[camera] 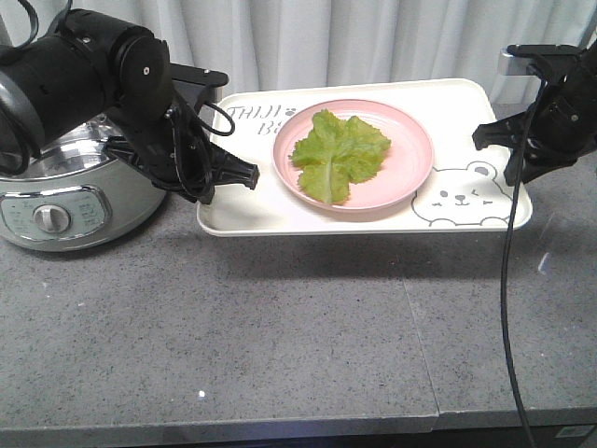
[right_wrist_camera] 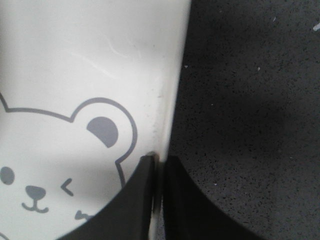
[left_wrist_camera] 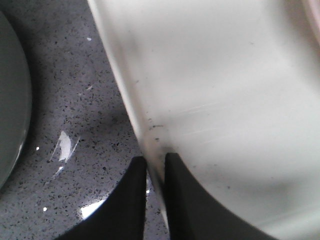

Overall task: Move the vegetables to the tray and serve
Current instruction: 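Hold the tray raised with both grippers while the base turns away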

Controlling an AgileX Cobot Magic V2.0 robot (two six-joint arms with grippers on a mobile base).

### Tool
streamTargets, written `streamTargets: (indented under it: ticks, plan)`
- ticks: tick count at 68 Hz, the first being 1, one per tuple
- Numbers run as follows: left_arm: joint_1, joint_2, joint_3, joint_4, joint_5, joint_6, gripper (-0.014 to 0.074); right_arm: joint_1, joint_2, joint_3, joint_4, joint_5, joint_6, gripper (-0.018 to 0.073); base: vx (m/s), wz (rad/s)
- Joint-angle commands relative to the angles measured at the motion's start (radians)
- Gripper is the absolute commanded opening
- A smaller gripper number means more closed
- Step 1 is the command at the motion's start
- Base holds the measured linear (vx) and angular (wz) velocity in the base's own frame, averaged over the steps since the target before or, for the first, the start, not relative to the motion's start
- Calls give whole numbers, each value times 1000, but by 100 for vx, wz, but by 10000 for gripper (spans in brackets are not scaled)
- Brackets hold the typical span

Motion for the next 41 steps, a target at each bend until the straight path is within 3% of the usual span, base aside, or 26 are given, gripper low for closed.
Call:
streamTargets:
  ticks: [1,41]
  plan:
    - [-24,-67,-41,-69,-85,25,-6,14,-57,-26,74,14,-32,-10,0,0]
    - [-24,-67,-41,-69,-85,25,-6,14,-57,-26,74,14,-32,-10,-1,-3]
